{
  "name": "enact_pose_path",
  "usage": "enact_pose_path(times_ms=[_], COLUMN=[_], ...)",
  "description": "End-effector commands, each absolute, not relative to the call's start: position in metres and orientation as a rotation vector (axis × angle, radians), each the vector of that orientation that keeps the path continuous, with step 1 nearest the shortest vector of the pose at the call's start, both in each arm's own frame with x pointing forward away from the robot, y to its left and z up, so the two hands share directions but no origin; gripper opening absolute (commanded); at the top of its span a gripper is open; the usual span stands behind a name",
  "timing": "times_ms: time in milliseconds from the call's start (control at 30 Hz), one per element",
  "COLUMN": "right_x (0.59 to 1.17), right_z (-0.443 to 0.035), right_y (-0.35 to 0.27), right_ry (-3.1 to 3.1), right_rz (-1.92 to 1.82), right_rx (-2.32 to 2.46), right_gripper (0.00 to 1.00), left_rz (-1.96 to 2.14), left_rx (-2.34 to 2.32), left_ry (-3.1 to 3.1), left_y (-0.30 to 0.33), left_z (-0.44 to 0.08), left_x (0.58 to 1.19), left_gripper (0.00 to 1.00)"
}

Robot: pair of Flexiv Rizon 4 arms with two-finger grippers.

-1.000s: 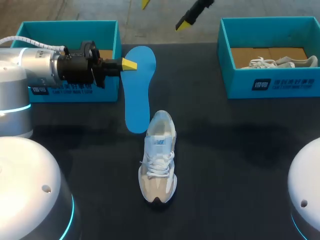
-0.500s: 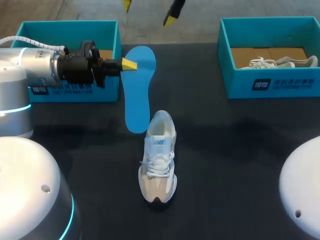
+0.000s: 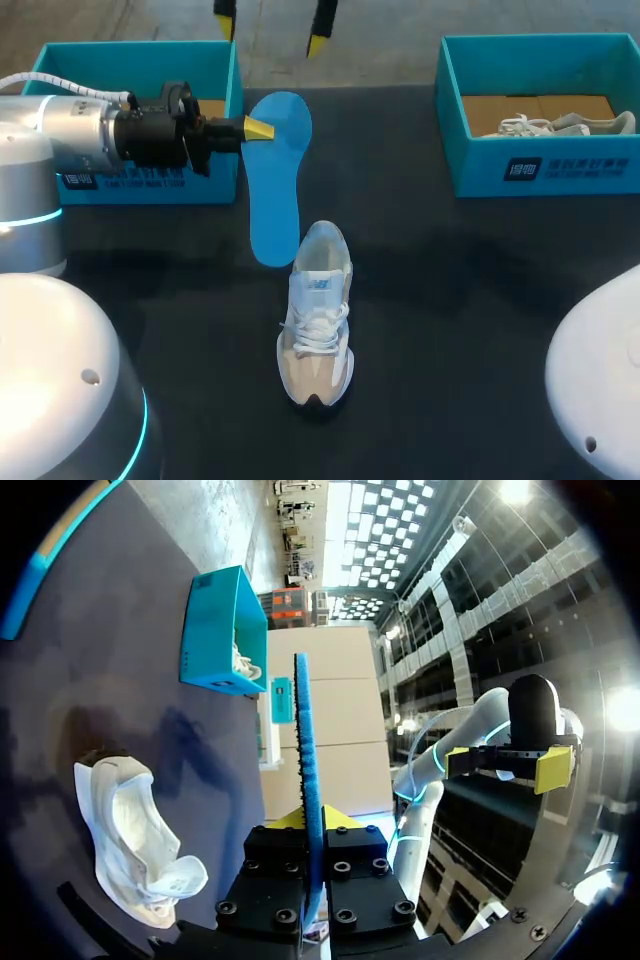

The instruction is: Take the shoe out of the shoebox, open the shoe tongue, remove and reinsert the insole, then place the shoe into the shoebox

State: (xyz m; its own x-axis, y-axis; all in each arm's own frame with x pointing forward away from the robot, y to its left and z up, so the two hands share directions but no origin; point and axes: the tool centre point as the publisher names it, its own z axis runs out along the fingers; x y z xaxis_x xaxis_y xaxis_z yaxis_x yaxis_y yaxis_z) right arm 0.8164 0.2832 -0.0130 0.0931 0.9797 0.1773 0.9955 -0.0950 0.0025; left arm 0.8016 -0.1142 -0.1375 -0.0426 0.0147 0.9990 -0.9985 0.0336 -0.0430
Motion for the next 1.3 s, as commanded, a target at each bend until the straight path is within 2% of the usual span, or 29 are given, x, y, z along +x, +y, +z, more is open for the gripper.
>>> enact_pose_path(times_ms=[33,467,1300], right_x=[0.816,0.811,0.800], right_z=[-0.015,-0.023,-0.018], right_y=[0.291,0.291,0.234], right_ry=[-2.079,-2.063,-1.808], right_rz=[-0.095,-0.141,-0.700], right_rx=[-2.309,-2.368,-2.043], right_gripper=[1.00,1.00,1.00], left_rz=[1.221,1.221,1.221], left_rx=[1.156,1.156,1.156], left_ry=[-1.248,-1.248,-1.248], left_y=[-0.114,-0.114,-0.114], left_z=[-0.137,-0.137,-0.137], left_x=[0.801,0.801,0.801], left_gripper=[0.00,0.00,0.00])
